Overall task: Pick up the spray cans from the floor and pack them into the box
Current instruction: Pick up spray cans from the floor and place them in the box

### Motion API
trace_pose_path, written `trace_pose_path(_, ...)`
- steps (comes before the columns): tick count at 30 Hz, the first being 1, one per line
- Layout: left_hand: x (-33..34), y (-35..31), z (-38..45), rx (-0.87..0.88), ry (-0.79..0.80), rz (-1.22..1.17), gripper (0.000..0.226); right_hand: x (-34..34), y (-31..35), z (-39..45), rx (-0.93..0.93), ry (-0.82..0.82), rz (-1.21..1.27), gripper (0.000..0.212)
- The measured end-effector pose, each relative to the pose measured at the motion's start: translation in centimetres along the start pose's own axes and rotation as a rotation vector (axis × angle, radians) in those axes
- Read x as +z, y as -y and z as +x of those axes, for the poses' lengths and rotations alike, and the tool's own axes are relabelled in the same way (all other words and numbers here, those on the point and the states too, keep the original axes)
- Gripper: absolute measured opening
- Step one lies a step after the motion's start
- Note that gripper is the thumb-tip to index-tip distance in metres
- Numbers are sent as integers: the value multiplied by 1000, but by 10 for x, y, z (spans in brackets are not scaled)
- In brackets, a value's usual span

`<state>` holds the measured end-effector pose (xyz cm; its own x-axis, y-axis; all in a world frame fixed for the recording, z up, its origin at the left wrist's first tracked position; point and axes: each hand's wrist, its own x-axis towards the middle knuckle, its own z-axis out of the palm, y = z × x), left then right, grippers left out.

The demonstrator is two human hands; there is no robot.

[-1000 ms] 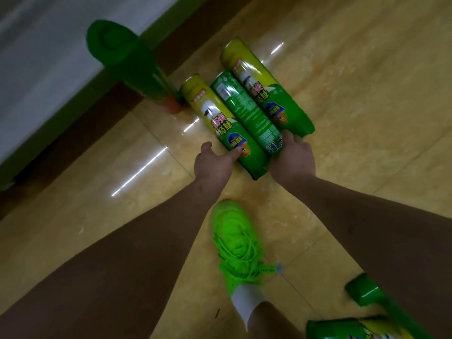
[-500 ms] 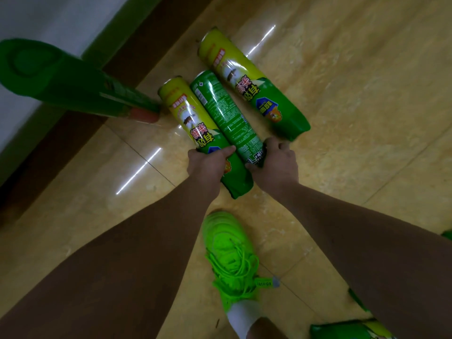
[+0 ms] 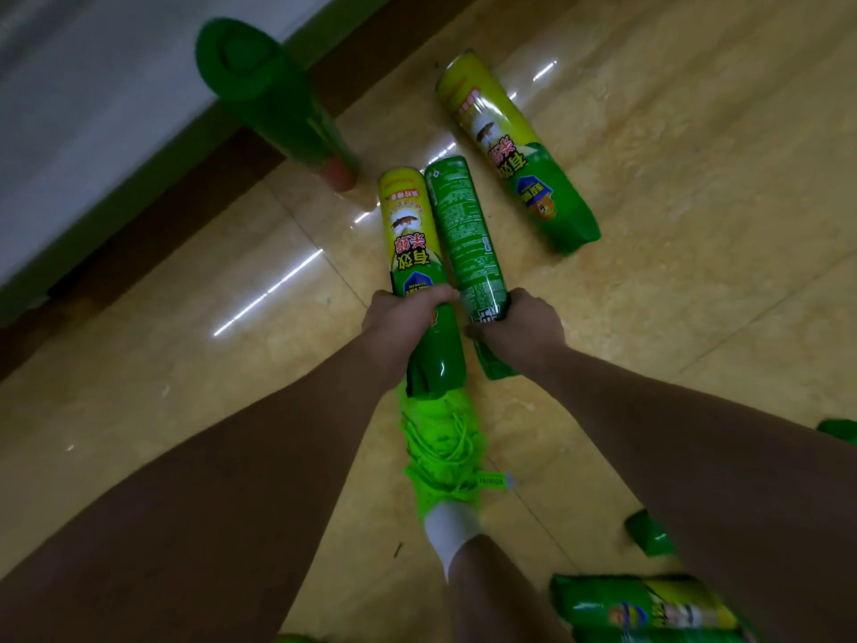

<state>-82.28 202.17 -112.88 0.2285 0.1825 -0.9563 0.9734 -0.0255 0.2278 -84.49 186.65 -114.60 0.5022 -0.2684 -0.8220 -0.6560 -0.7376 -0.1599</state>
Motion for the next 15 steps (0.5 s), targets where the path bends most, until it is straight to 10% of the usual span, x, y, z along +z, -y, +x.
trace_pose_path(15, -157, 91, -82, -58, 64, -280, 58, 52, 61, -133, -179, 40, -42, 51)
